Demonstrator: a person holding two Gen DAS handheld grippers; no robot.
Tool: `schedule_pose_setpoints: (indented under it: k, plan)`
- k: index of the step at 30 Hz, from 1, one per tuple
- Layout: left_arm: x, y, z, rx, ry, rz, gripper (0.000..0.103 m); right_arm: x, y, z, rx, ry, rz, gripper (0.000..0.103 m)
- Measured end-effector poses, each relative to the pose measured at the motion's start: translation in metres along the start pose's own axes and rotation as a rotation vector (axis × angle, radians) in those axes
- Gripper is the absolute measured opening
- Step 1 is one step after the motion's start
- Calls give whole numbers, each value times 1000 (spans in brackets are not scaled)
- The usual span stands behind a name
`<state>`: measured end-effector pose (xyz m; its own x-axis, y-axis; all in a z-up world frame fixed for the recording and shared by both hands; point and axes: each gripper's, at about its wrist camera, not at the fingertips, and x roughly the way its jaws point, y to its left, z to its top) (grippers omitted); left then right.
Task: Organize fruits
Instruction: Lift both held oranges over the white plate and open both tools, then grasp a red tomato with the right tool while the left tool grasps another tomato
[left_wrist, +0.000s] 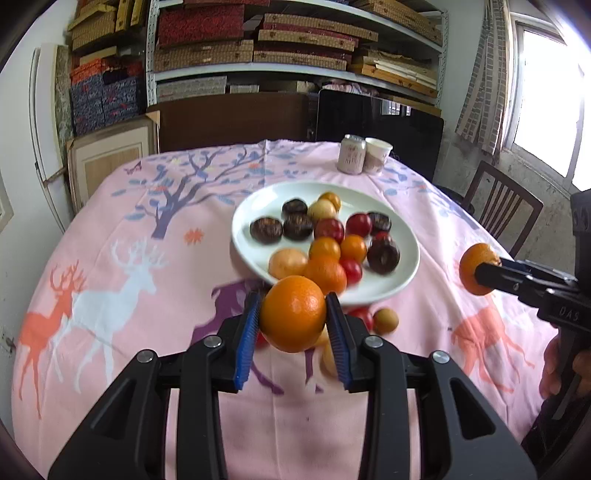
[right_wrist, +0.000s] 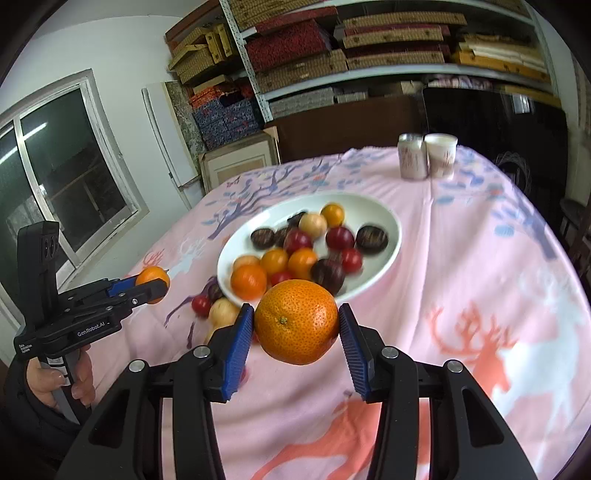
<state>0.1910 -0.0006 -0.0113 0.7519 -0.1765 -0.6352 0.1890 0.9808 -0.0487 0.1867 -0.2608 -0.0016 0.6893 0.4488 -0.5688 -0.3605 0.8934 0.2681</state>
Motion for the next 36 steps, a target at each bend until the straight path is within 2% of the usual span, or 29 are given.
schedule_pose_setpoints:
  k: [3,8,13,16,18,21,23,26,29,33,36]
  plan:
    - [11,-3,25,14,-9,-6,35,5,-5,28,-8,-11,-7,47]
    - [55,-6,63,9,27,-21,35,46,-6,71,-35,7,-21,47]
    - [112,4,73,-33,110,3,35,106,-10,83,-21,78,-26,49]
    - [133,16,72,-96,160,-20,35,125,-10,84,-17,86,-35,53]
    - [131,21,70,-116,152,-28,37,121,-9,82,-8,67,-29,55]
    - [109,22,66,-114,78,-23,70,105,-5,76,-20,49,-31,55]
    - [89,21,61,-113,31,-43,77,89,-2,68,-25,29,-22,61]
    - [62,20,47,-95,-4,-67,77,68,3,49,-45,19,-27,63]
    - [44,23,26,-73,-13,-57,85,54,11,26,-65,39,-28,63]
    - [35,33,-3,-63,10,-12,85,46,29,-4,-97,94,-2,63]
    - [39,49,-18,-114,42,-13,85,48,46,-23,-130,141,18,63]
